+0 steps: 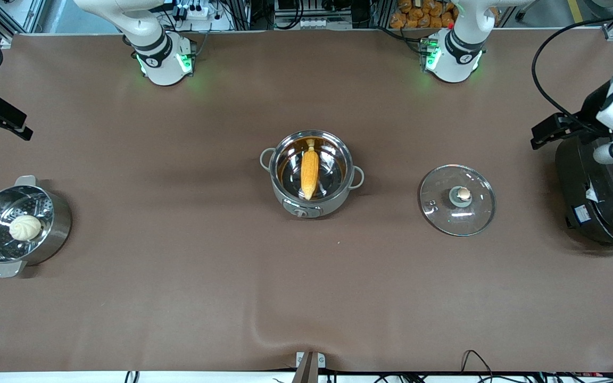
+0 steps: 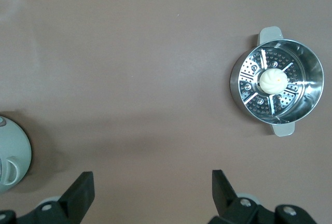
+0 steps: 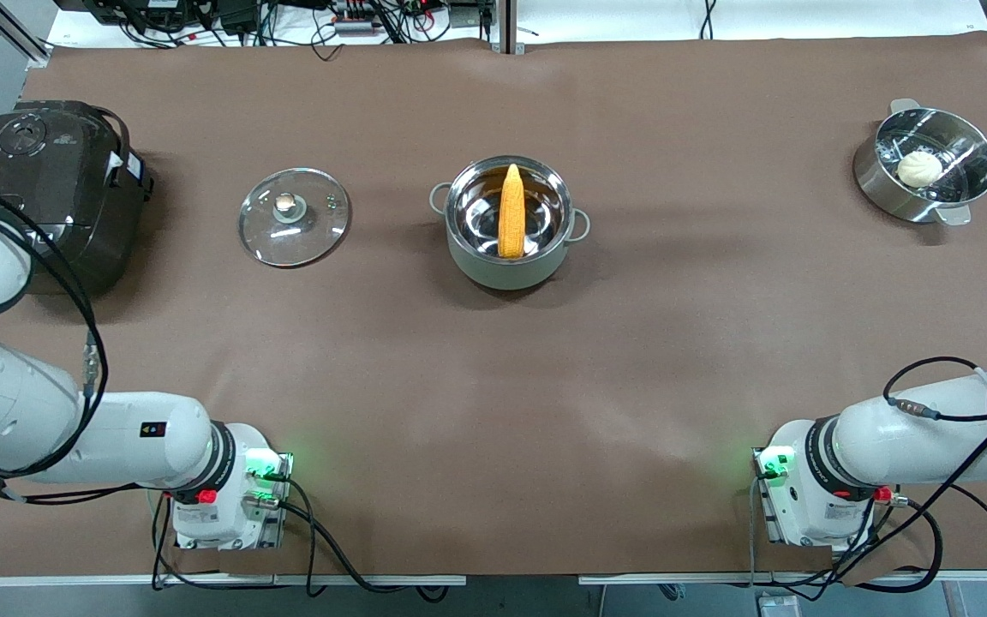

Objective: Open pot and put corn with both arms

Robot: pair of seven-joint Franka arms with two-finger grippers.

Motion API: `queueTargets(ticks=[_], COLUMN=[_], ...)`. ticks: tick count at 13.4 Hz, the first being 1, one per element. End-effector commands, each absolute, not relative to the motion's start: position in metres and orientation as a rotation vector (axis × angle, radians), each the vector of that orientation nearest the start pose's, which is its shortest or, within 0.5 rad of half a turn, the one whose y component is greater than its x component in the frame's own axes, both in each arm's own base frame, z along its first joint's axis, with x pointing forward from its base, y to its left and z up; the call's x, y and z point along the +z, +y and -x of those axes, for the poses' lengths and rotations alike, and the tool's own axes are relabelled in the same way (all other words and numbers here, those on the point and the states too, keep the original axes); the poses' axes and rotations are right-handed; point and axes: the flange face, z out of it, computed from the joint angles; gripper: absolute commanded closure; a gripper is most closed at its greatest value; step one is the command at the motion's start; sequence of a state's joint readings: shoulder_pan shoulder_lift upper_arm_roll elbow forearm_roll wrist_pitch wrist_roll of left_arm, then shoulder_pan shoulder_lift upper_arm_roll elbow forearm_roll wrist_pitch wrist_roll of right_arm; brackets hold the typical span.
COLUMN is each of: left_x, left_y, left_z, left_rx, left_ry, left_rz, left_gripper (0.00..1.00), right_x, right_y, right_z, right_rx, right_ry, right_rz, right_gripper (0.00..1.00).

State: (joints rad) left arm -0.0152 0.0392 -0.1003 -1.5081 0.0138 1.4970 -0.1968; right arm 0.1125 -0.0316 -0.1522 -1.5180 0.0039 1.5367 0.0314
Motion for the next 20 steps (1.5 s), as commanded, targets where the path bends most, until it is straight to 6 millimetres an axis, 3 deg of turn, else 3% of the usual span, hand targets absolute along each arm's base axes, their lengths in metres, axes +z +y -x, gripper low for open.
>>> queueTargets(ticks=[1, 10, 14, 20], left_x=[0.634, 0.634, 0.639, 0.64], left_y=[-0.057, -0.062, -0.068, -0.07], left_z=[-0.535, -0.532, -0.532, -0.53], left_rx=[0.068, 0.101, 0.085, 0.104], left_ry=[-0.111, -0.092, -0.079, -0.074], left_rz=[3.117, 3.113, 3.112, 3.111], left_gripper=[0.0, 0.0, 0.0, 0.0], right_x=[0.663, 0.65, 0.65, 0.654], right_y=[-0.024, -0.026, -0.036, -0.033], right_z=[-0.538, -0.541, -0.535, -0.529], right_rx=[-0.086, -0.032, 0.022, 0.046], right_ry=[0.096, -0.034, -0.035, -0.034], right_rz=[3.114, 3.124, 3.12, 3.116], right_gripper=[0.0, 0.0, 0.0, 0.0])
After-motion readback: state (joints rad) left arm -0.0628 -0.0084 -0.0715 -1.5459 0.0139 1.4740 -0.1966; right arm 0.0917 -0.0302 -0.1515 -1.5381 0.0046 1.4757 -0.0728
